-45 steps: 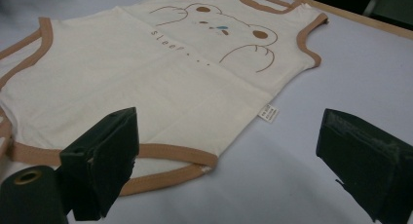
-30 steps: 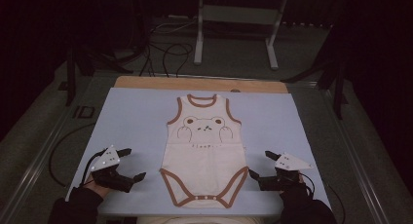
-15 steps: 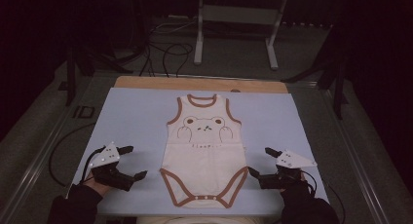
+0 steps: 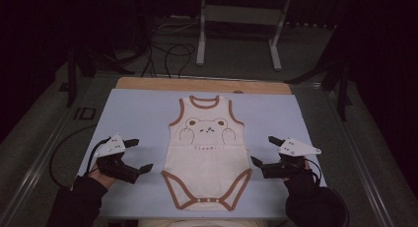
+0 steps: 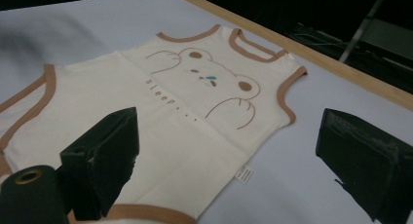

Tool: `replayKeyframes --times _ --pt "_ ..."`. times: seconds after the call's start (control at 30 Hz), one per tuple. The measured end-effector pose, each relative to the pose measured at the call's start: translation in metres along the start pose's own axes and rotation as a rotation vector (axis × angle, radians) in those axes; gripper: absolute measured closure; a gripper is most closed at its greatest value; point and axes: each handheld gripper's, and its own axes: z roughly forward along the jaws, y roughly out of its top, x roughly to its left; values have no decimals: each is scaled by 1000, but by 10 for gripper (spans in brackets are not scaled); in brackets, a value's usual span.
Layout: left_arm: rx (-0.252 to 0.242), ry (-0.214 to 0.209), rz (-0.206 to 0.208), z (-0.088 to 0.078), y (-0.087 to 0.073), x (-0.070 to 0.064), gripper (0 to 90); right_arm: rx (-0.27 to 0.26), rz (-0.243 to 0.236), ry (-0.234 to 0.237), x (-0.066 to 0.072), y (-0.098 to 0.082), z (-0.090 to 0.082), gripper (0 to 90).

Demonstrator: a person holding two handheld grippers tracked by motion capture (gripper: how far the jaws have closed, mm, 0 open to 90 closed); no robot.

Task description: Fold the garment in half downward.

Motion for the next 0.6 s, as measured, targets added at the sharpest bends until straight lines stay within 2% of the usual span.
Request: replayKeyframes --times 0.3,0.6 --pt "17 -17 -15 12 12 7 0 1 12 0 -9 10 14 88" --pt "50 -29 -5 22 23 10 0 19 -10 -2 -13 19 26 88"
